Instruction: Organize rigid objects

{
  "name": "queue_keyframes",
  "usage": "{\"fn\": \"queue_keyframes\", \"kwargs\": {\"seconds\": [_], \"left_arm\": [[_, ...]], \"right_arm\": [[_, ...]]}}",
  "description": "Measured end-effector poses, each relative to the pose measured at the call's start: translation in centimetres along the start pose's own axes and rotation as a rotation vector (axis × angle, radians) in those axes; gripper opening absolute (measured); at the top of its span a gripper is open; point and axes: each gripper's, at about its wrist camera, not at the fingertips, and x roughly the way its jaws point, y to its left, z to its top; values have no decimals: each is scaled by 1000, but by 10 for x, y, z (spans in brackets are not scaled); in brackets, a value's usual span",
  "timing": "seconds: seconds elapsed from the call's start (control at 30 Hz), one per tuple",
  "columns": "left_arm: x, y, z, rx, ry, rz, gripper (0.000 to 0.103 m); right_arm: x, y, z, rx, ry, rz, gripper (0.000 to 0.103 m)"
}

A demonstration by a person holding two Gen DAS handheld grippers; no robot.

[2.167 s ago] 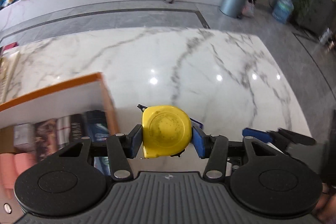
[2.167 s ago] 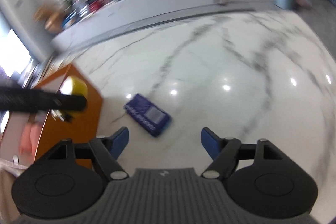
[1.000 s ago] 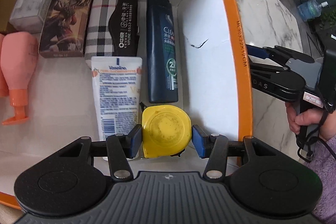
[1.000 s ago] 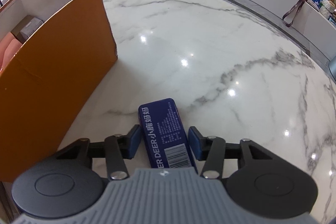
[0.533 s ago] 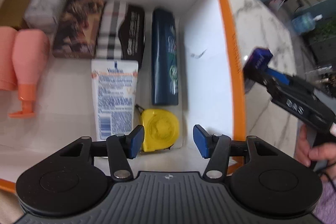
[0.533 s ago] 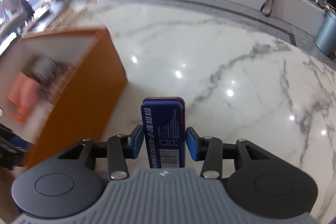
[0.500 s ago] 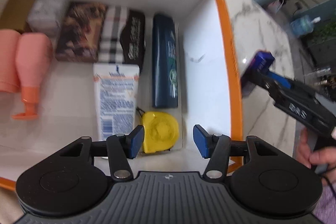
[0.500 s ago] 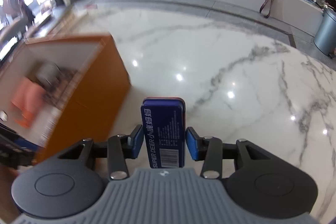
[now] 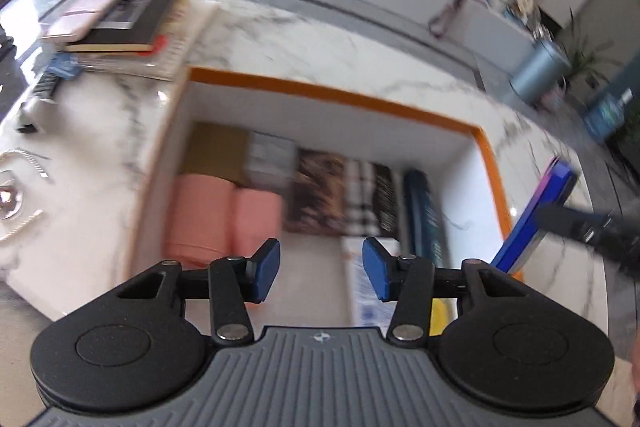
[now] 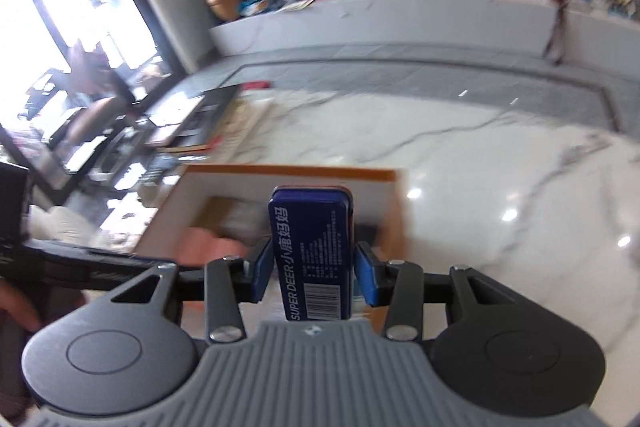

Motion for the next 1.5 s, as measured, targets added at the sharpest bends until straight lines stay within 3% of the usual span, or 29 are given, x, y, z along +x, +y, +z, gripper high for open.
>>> {"fn": "queue_keyframes", "kwargs": {"seconds": [0.2,0.4,0.6,0.83,1.0,1.17,1.27,1.4,1.5], "left_arm": [[5,31,-1,-64,-6,-55,43],[15,44,-1,-57,-6,-75,42],[19,47,-3,-42,-2,-93,42],[21,49,-6,-42,11,-93,42],[14,45,-10,-36,9,-80,42],[-8,34,-13,1,-36,-63,42],[-26,22,-15,37,-86,-43,42],[-57,-2,-17,107,-206,-29,42],[-84,-22,-15,174,-319,21,42]], "right_arm": [[79,44,-15,84,169,79,45],[148,56,-33,124,345,10,45],[172,49,-41,146,431,-54,45],[179,47,-42,191,451,-81,47],[172,46,-42,208,435,-87,56],[149,47,-40,206,385,-74,57],[119,56,-30,177,313,-59,58],[68,59,-14,131,160,-70,64],[30,62,-6,95,32,-97,69]]}}
